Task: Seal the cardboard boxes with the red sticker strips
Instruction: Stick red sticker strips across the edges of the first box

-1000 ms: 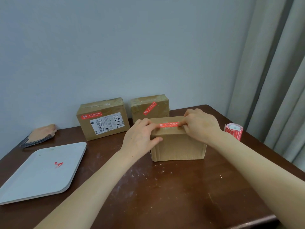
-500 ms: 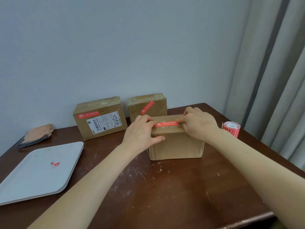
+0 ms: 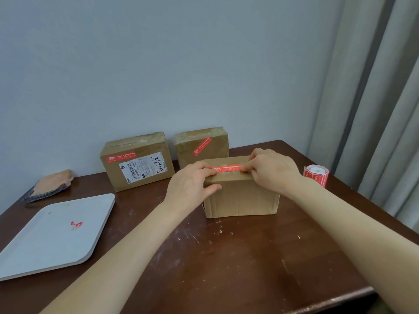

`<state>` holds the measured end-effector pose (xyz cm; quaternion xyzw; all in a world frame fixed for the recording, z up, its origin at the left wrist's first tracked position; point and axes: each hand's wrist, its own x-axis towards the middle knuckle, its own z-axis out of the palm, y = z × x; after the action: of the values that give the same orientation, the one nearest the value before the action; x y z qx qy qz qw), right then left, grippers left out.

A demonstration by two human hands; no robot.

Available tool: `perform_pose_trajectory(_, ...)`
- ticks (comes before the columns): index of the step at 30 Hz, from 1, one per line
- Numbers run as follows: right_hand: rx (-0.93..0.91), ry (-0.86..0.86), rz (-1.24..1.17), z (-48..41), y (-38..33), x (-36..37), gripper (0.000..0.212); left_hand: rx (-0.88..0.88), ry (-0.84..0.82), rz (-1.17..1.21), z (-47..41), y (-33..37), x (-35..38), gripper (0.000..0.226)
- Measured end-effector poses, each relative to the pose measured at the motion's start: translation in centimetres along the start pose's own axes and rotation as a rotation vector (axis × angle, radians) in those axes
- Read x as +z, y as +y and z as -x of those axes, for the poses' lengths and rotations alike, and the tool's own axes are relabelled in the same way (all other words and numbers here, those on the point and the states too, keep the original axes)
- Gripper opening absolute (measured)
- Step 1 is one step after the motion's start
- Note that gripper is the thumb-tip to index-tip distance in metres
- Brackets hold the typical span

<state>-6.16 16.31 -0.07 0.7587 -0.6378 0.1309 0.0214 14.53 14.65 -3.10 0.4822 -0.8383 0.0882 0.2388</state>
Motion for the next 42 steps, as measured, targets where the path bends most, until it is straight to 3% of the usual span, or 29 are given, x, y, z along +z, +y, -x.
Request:
perform_pose_trajectory(6,0.018,-0.021,-0.031,-0.1,-0.2,-0.1,0.037,-0.052,0.001,0.023,0.0,0.3,0.2,0.042)
perform_pose_trajectory(12,0.033,-0.023,0.009,-0.6,-0.2,-0.1,0.039,-0.074,-0.056,-0.054,-0.7,0.7,0.5,0.066)
perform_pose_trajectory(29,0.018,0.006,0.013,0.0,-0.3,0.2,0.038,-0.044,0.024,0.054,0.0,0.2,0.5,0.043)
perform_pose_trajectory(37,0.037,0.014,-0.034,0.0,-0.2,0.2,0.039,-0.059,0.020,0.082,0.2,0.2,0.7,0.047)
perform_pose_trajectory(42,0.059,0.086,-0.062,0.3,0.6,0.3,0.038,-0.066,0.012,0.055,0.2,0.3,0.7,0.060)
